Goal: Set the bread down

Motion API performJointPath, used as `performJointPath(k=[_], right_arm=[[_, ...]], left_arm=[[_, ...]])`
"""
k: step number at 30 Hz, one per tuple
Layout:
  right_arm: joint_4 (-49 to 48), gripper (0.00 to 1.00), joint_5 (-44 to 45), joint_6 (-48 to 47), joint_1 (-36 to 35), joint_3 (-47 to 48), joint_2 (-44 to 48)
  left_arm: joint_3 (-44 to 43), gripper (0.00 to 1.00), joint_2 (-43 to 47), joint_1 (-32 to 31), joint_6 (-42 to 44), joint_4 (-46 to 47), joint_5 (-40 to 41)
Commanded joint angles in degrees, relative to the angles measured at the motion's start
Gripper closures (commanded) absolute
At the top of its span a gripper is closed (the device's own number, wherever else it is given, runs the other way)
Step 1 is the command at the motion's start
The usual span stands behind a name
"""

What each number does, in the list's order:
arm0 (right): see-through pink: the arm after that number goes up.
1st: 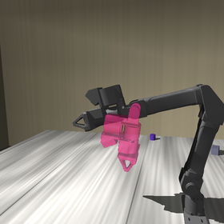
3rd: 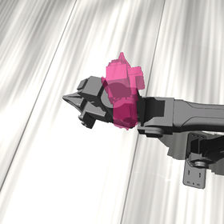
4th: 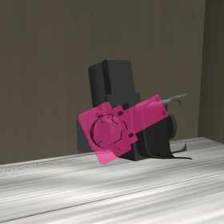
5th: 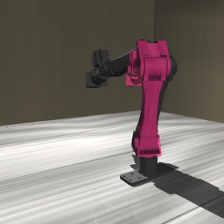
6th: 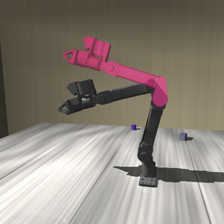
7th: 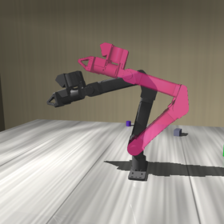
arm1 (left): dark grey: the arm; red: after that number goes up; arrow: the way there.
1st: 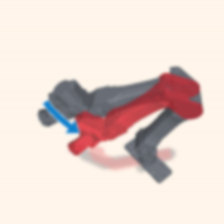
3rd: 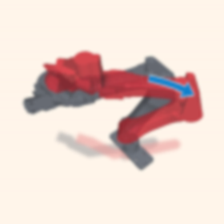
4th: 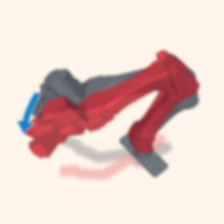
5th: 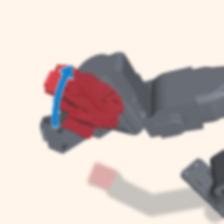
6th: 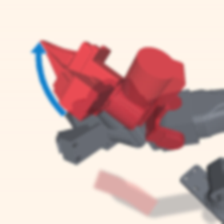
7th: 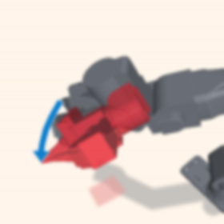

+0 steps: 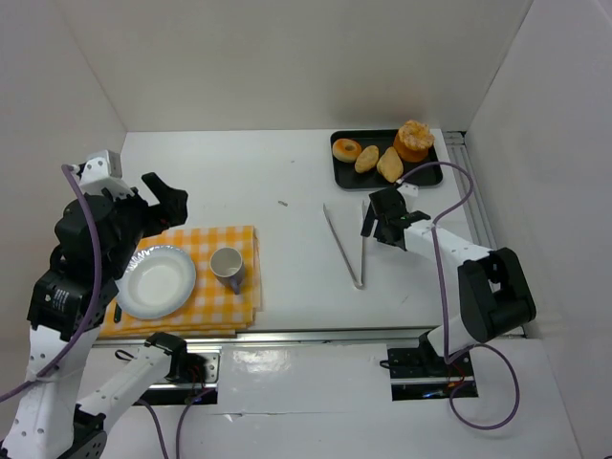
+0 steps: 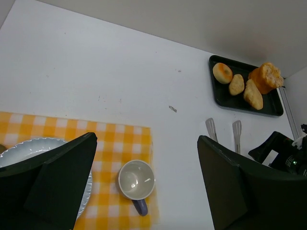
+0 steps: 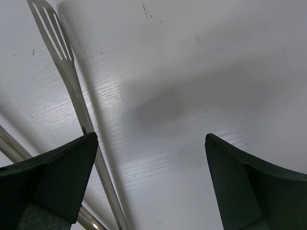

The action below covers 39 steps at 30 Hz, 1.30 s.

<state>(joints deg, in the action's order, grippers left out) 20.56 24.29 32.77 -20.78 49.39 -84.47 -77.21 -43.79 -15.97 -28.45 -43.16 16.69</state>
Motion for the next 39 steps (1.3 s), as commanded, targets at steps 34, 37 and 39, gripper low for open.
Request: performJointPath(k=[34, 37, 39], right_arm=[[-2.6, 0.00, -16.9, -12.7, -12.9, -6.4, 2.7], [-7.0, 0.00, -16.3, -14.0, -12.9, -6.4, 0.1], [-9.4, 0.00, -14.6, -14.5, -12.9, -4.9, -1.8]], left_arm=[[0.2, 0.01, -1.5, -0.3, 2.4, 2.3, -2.6], [0.2, 0.01, -1.5, -0.3, 2.4, 2.3, -2.6], [0.2, 0.01, -1.5, -0.3, 3.0, 2.3, -2.6]])
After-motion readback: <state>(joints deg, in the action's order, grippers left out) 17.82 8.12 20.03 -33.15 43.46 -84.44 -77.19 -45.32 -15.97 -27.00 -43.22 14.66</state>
